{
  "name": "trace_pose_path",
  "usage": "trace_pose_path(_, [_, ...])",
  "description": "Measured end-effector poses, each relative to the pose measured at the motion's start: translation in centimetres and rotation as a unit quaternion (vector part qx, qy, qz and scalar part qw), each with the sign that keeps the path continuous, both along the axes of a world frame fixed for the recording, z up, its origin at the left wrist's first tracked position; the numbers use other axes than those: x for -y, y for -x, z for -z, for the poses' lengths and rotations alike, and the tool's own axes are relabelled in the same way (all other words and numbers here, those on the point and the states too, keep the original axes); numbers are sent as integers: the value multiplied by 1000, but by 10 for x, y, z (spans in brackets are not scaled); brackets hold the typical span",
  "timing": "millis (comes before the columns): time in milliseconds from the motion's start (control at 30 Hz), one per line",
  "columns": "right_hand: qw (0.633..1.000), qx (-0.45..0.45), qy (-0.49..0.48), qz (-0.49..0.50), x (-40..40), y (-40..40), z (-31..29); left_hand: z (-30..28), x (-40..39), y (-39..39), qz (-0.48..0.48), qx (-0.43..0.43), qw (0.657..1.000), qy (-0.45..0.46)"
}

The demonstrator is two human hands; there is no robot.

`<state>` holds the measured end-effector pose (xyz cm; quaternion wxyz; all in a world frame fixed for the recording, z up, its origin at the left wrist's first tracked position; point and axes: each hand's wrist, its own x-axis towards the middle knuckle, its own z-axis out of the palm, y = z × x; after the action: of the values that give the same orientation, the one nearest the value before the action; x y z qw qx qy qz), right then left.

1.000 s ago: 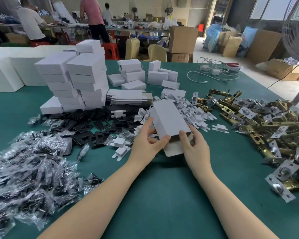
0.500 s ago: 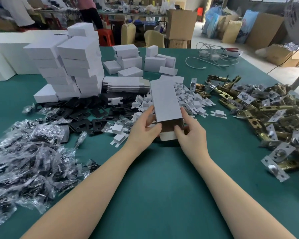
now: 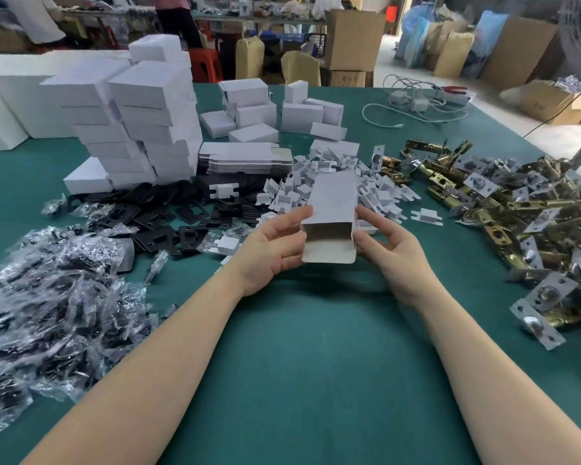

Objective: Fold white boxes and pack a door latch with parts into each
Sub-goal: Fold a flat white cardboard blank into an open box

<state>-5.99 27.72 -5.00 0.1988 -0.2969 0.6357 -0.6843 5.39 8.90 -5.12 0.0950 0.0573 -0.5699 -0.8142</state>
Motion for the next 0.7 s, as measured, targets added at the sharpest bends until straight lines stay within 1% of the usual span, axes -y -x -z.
trace_pose_path(133, [999,-48,5,7,-2,0,-6,3,-2,0,-21,2,999,47])
trace_pose_path(233, [995,-94,-12,16,-1,-5,-8,4,-6,2,-68,-7,994,79])
trace_pose_path(333, [993,-113,-16,14,2,-13,-10,5,-8,3,-117,-24,990,69])
trace_pose_path(433, [989,-141,-30,40,5,-19,-7,3,-10,3,-154,-15,980,121])
trace_pose_path(500, [983,-160,-39,79,7,-22,-4,2,-11,1,-143,-18,978,153])
trace_pose_path(600, [977,-160,-33,137,8,-21,0,1,-11,0,-88,-18,984,156])
trace_pose_path(667, [977,-149,-24,148,7,-19,0,1,-13,1,-81,-9,985,152])
trace_pose_path(700, [977,-156,-20,146,7,-19,0,2,-14,1,-92,-7,985,146])
